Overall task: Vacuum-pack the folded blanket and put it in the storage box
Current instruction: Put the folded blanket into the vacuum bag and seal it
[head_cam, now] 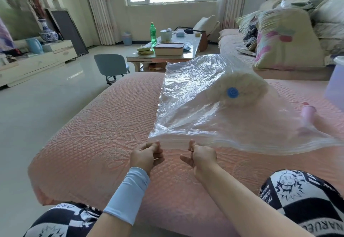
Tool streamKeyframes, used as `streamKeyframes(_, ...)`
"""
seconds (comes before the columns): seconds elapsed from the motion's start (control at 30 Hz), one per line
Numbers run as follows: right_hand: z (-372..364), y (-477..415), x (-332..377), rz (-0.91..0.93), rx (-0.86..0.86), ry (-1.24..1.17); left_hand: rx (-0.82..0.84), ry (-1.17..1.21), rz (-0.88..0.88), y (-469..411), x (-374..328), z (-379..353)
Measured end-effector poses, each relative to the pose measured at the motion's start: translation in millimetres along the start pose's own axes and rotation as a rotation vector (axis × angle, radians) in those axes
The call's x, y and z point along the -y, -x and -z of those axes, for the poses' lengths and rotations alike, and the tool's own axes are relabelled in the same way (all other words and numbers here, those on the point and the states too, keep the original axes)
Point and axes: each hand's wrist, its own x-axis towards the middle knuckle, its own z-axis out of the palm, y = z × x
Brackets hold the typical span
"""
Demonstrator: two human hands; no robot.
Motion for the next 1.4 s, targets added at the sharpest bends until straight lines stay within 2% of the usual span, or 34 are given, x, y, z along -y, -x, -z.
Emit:
streamKeyframes(0.13,2,6,5,0.053,0.076,-0.019,0.089,0.219,0.045,-1,-1,-9)
streamKeyframes(0.23,1,14,7,0.004,0.181,0.009,0.177,0.182,0.053,1,-1,-19)
streamKeyframes(0.63,1,25,-6,-0.095,0.263,0.085,0.150,0.121,-0.040,11,18,-33)
streamKeyframes(0.77,3,23,-5,-0.160,0.151,0.121,0.123,0.095,-0.051,15,20,-32)
streamKeyframes(0.93,7,13,3,-0.141,0.024,0.088,0.123,0.094,0.010,16,19,-31)
streamKeyframes(1.13,29,0,24,-0.113,-0.040,-0.017,0.077,0.165,0.036,8,10,-31)
streamKeyframes(1.27,43,-6,31,-0.094,-0.039,0.001,0.074,0.209,0.037,9,16,-34)
streamKeyframes(1.4,43,-3,32,-0.087,0.005,0.005,0.190,0.282,0.140,10,15,-44)
